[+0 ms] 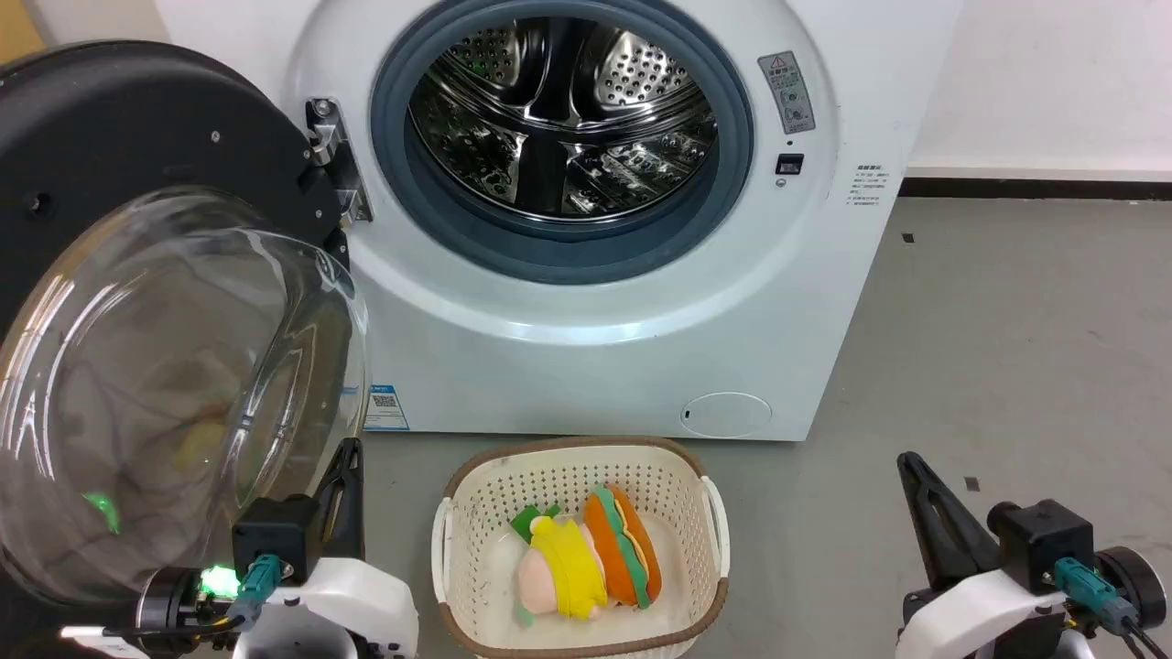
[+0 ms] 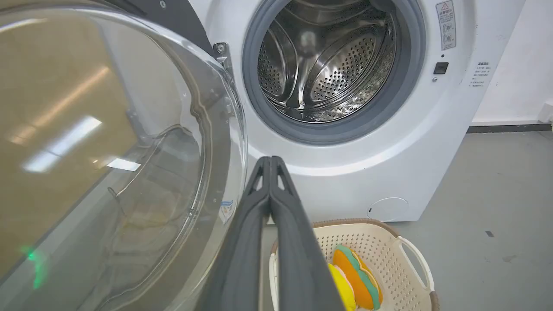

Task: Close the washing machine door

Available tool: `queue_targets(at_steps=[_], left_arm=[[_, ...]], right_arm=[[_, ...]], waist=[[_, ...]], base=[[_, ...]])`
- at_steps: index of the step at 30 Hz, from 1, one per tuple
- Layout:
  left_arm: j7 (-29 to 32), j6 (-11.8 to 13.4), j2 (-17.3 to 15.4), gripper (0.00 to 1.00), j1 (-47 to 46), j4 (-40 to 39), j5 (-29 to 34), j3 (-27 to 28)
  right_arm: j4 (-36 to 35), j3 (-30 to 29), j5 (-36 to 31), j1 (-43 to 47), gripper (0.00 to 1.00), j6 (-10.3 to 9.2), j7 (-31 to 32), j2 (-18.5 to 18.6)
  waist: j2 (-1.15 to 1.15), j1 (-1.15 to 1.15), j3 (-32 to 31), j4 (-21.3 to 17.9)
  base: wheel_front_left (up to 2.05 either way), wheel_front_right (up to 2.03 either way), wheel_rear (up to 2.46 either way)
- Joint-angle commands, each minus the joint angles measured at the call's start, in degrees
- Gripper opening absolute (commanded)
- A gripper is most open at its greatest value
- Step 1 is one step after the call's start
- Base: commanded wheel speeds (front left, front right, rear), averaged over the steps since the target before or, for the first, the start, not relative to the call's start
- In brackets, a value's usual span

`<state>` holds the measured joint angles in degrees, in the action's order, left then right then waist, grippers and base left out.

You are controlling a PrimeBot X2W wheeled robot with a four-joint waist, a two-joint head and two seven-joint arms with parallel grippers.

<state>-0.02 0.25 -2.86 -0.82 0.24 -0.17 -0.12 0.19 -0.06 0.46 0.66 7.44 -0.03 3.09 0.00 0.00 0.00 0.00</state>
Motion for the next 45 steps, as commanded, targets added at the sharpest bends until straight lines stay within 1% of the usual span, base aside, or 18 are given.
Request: queue_targets(at_steps=[1,23,24,28,36,37,38,39,45], left_arm=[[0.02,-0.25,-0.01,0.0,0.82,-0.24,0.17,0.12],[0.02,-0.25,-0.01,0.0,0.82,-0.24,0.17,0.12],[-0.02,0.04,0.0,1.0,-0.01,0.02,-0.02,0.0],[-0.2,0.26,0.0,1.0,-0.03,0.14,-0.07,-0.11],[-1.28,1.52,0.0,1.0,-0.17,0.5,-0.29,-0.78],[-1.4,1.66,0.0,0.65,-0.2,0.55,-0.3,-0.86],[-1.52,1.79,0.0,0.25,-0.22,0.6,-0.29,-0.94],[-1.64,1.9,0.0,0.0,-0.25,0.67,-0.28,-1.03],[-2.35,2.5,-0.12,0.0,-0.66,0.84,-0.19,-1.51]], right_arm=[[-0.19,0.06,-0.46,-0.66,0.0,0.05,0.03,-0.22],[-0.19,0.06,-0.46,-0.66,0.0,0.05,0.03,-0.22],[0.02,-0.03,0.04,0.02,1.0,0.0,-0.03,0.0],[0.09,-0.18,0.23,-0.01,1.0,0.0,-0.2,0.0],[0.38,-1.01,1.38,-0.13,1.0,0.0,-1.28,-0.02],[0.42,-1.11,1.5,-0.14,1.0,0.0,-1.39,-0.02],[0.45,-1.2,1.62,-0.15,1.0,0.0,-1.51,-0.02],[0.49,-1.3,1.74,-0.15,1.0,0.0,-1.63,-0.02],[0.68,-1.83,2.45,-0.18,1.0,0.01,-2.35,-0.03]], waist=[[0.0,0.0,0.0,0.0],[0.0,0.0,0.0,0.0],[0.0,0.0,0.0,0.0],[0.0,0.0,0.02,0.0],[0.0,0.0,0.1,0.03],[0.0,0.0,0.1,0.04],[0.0,0.0,0.1,0.06],[0.0,0.0,0.1,0.09],[0.0,0.0,0.14,0.49]], base=[[0.0,0.0,0.0],[0.0,0.0,0.0],[0.0,0.0,0.0],[0.0,0.0,0.0],[0.0,0.0,0.0],[0.0,0.0,0.0],[0.0,0.0,0.0],[0.0,0.0,0.0],[0.0,0.0,0.0]])
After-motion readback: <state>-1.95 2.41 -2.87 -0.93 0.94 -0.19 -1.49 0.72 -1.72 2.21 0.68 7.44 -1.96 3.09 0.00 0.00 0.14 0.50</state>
